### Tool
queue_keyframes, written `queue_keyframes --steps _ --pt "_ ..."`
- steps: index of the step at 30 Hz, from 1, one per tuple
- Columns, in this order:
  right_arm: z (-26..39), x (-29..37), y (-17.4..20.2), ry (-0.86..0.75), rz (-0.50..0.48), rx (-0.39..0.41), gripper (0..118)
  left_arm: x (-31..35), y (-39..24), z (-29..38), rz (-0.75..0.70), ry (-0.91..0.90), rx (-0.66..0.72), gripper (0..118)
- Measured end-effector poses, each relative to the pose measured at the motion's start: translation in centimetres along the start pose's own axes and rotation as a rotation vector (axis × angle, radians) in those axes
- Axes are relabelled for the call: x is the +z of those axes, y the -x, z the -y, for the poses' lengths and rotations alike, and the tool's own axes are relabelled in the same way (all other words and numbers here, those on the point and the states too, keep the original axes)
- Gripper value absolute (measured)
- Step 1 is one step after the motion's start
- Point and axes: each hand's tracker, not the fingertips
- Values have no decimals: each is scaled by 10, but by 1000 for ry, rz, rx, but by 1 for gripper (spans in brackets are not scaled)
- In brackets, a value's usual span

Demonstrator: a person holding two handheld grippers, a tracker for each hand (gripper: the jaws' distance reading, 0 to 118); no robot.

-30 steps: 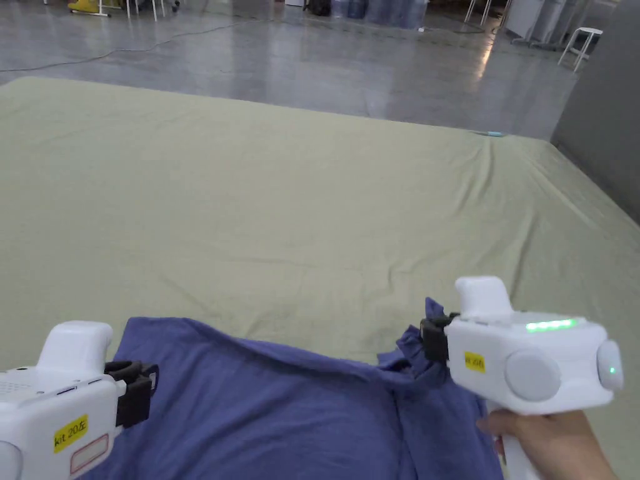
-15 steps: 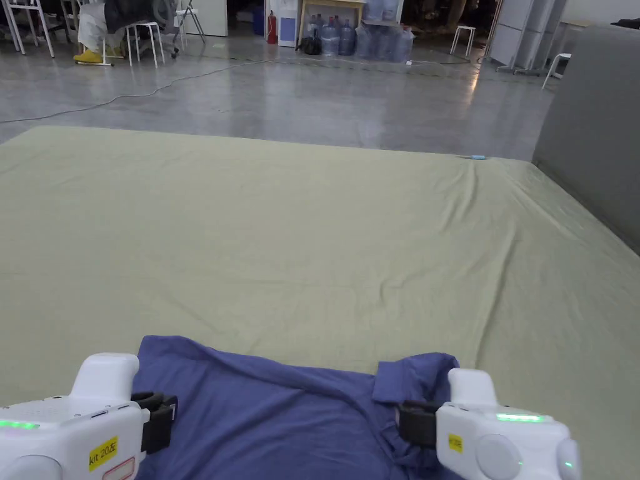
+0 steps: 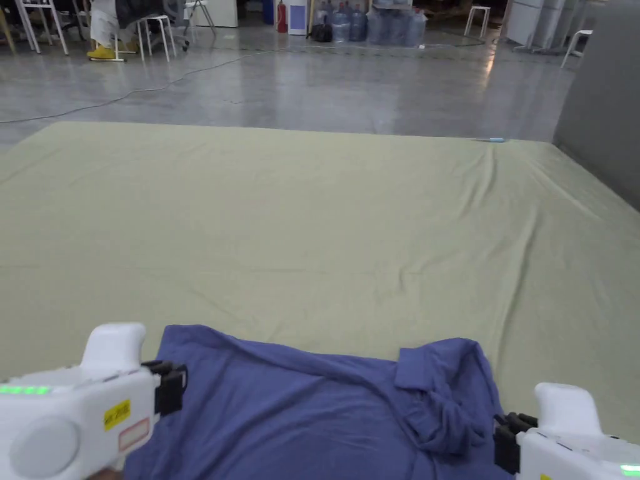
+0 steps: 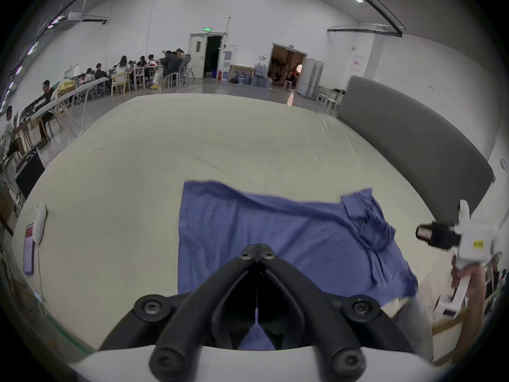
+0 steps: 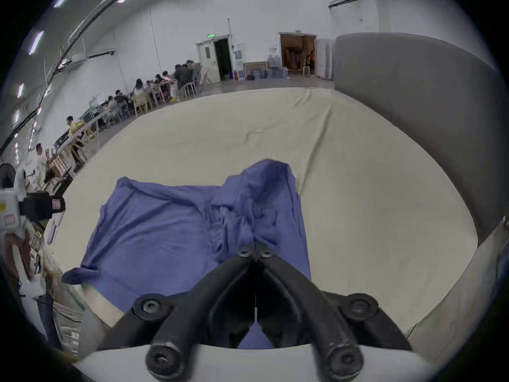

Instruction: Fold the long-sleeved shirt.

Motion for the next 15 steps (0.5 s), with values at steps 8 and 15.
queue_keyframes --steps 8,15 --pt "-10 -16 5 5 -32 -5 0 -167 45 -72 -199 222 17 99" --pt "-6 -25 -7 69 -5 12 0 -221 53 -56 -242 347 58 12"
